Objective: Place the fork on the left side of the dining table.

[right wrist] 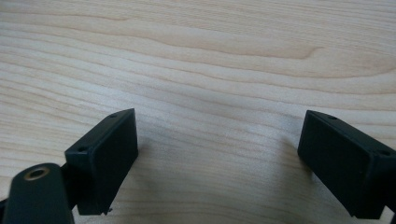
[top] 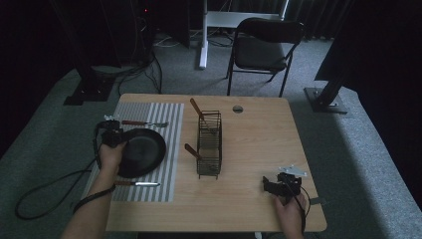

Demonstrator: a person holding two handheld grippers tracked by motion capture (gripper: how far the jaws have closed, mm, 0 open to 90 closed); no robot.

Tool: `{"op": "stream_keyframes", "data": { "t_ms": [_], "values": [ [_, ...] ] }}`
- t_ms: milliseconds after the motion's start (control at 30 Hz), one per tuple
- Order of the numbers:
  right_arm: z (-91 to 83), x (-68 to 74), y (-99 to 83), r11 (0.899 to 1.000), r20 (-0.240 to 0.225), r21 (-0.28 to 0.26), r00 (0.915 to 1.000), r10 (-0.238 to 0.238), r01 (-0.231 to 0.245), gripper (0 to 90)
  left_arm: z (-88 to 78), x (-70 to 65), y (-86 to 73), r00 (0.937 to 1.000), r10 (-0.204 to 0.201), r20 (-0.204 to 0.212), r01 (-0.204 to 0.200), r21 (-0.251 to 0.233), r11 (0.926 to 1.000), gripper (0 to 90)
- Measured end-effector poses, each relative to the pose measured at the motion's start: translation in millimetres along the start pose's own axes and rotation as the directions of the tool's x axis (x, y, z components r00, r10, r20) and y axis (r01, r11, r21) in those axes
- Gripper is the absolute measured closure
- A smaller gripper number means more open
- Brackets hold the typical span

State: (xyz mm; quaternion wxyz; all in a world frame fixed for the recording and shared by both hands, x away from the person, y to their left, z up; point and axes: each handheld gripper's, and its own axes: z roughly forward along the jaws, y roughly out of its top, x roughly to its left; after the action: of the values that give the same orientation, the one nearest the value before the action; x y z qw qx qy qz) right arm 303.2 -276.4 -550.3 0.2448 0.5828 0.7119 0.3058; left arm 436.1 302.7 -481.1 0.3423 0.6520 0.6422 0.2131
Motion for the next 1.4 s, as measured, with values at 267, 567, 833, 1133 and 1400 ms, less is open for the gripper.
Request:
{"op": "stream_keyframes", "data": {
  "t_ms": [267, 567, 833, 1133, 1400],
  "values": [
    [0.0, 0.0, 0.0, 1.0, 0.0, 0.0, 1.0, 0.0, 0.0, 11.8, -15.4, -2.2, -5.8, 0.9995, 0.01, 0.029, -0.01, -0.018, 0.9998, 35.5],
    [0.0, 0.0, 0.0, 1.0, 0.0, 0.0, 1.0, 0.0, 0.0, 11.7, -28.4, -5.0, -20.2, 0.999, 0.029, 0.034, -0.028, -0.025, 0.9993, 35.5],
    [0.0, 0.0, 0.0, 1.0, 0.0, 0.0, 1.0, 0.0, 0.0, 11.8, -38.2, -5.4, -36.8, 0.999, 0.009, 0.043, -0.007, -0.047, 0.9989, 29.8],
    [0.0, 0.0, 0.0, 1.0, 0.0, 0.0, 1.0, 0.0, 0.0, 11.8, -55.6, -5.4, -48.6, 0.9985, 0.002, 0.055, 0.004, -0.103, 0.9947, 29.7],
    [0.0, 0.0, 0.0, 1.0, 0.0, 0.001, 1.0, 0.0, 0.0, 11.7, -68.9, -9.9, -66.8, 0.9979, 0.047, 0.045, -0.041, -0.124, 0.9915, 29.7]
  ]
}}
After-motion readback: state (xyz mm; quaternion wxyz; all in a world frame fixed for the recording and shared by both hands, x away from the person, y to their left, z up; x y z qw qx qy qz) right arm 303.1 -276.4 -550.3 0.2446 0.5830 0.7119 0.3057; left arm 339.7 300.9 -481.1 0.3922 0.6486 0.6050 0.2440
